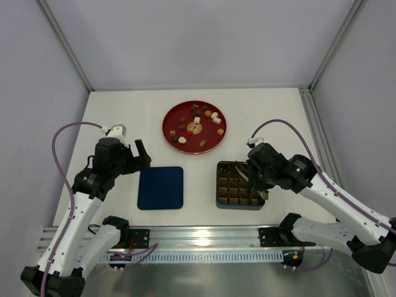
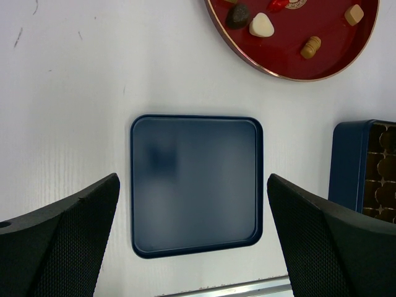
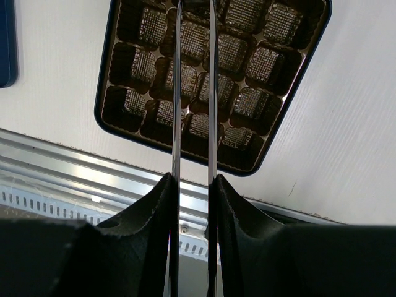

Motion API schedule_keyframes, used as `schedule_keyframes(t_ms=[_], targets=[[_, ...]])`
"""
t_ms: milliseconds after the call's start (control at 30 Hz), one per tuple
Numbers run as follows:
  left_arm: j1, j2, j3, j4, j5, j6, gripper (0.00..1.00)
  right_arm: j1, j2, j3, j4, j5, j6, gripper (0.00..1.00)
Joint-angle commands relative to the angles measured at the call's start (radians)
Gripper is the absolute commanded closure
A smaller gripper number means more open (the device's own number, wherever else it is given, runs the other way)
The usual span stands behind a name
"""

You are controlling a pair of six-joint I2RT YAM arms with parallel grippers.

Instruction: Pack the chocolate

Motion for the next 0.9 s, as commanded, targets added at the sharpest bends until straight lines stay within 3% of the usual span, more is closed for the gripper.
schedule_keyframes(t_ms=[0, 867], targets=[[-0.005, 0.004, 0.0, 0.021, -0.002, 0.014, 0.0, 0.006, 0.0, 0.006, 0.042, 0.019, 0.01, 0.7], [-0.008, 0.004, 0.0, 0.021, -0.005, 0.013, 0.0, 0.006, -0.003, -0.008, 0.043, 0.02, 0.016, 0.62]])
